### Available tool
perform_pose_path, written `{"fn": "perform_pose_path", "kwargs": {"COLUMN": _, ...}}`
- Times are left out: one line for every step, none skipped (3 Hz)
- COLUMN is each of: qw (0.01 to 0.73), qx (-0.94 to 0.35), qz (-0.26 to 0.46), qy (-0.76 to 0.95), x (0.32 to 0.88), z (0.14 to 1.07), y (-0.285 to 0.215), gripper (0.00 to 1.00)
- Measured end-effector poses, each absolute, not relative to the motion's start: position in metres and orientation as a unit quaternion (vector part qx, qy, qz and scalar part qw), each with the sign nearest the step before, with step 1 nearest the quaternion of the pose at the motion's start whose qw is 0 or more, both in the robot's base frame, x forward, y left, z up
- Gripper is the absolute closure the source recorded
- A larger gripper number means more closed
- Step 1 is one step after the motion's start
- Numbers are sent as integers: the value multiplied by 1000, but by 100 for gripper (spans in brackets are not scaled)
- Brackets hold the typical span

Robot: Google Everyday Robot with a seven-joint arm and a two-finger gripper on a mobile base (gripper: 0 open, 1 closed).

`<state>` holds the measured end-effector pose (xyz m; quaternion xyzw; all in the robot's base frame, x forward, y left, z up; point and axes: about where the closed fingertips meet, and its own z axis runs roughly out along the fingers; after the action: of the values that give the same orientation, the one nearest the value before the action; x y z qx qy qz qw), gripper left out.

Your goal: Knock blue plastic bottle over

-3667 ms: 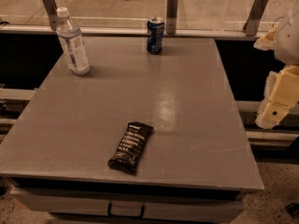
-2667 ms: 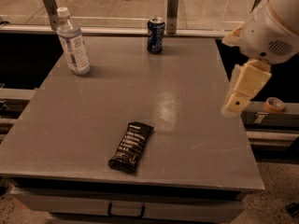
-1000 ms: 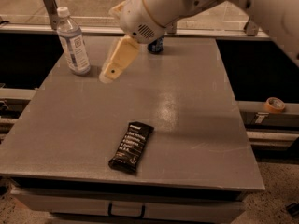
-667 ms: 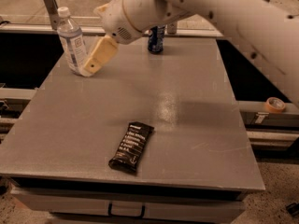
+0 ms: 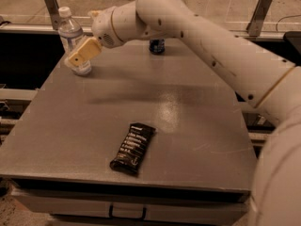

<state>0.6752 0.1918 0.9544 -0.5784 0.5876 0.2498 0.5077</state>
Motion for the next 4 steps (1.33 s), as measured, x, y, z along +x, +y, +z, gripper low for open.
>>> {"fn": "perform_pose_path", "kwargs": {"qw": 520, "qx": -547, "qz": 272, "qy": 597, "x": 700, "z": 938, "y": 213, "gripper": 0}}
{"fn": "perform_pose_path", "kwargs": {"qw": 516, "qx": -521, "qz": 302, "qy": 609, "x": 708, "z": 924, "y": 232, "gripper": 0}}
{"fn": "perform_pose_path", "kwargs": {"qw": 512, "qx": -504, "qz": 321, "qy": 617, "x": 709, "z": 918, "y": 245, "gripper": 18}}
{"fn": "perform_pose_path", "kwargs": {"qw": 516, "qx": -490, "qz": 322, "qy": 624, "x": 708, "z": 920, "y": 241, "gripper": 41}}
